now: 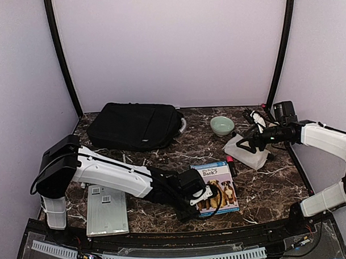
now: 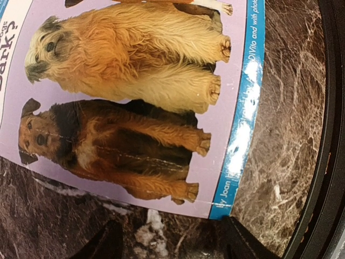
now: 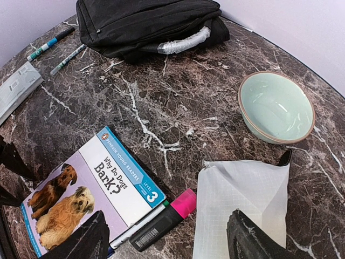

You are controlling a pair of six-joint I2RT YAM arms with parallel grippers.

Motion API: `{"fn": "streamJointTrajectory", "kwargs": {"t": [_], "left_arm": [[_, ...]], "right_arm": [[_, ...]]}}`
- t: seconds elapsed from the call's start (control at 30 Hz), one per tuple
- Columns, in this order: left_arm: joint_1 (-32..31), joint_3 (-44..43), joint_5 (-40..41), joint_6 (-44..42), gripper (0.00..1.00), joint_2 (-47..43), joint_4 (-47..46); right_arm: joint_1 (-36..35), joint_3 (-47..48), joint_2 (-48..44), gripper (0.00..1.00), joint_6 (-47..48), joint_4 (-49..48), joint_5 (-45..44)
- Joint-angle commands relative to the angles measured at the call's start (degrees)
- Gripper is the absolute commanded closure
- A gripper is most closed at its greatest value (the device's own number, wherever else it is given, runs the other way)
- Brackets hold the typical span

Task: Pack the student bag
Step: Move the book to the corner of the board.

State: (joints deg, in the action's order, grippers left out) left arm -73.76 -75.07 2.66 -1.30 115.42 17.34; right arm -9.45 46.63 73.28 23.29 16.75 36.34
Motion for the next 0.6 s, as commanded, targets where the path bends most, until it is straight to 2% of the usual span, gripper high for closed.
{"fn": "streamJointTrajectory", "kwargs": {"t": [0.0, 0.17, 0.3, 0.4, 0.57], "left_arm": [[0.6, 3.6, 2.7, -2.8, 0.35, 1.9, 2.0], [1.5, 10.2, 0.8, -3.3, 0.34, -7.8, 2.2], [5.5, 12.3, -1.6, -2.0, 0.34, -12.3, 1.4], [9.7, 9.5, -0.1, 0.4, 0.36, -11.6, 2.3], [17.8, -1.5, 4.6, 9.2, 0.37, -9.2, 6.3]], "right_arm": [[-0.3, 0.1, -0.9, 0.25, -0.4, -1.3, 0.4], [-0.3, 0.0, -1.1, 0.25, -0.5, -1.4, 0.3], [-0.3, 0.1, -0.9, 0.25, -0.4, -1.4, 0.0], [-0.3, 0.1, -0.9, 0.25, -0.4, -1.4, -0.1], [-0.3, -0.1, -1.2, 0.25, -0.5, -1.7, -0.2]]}}
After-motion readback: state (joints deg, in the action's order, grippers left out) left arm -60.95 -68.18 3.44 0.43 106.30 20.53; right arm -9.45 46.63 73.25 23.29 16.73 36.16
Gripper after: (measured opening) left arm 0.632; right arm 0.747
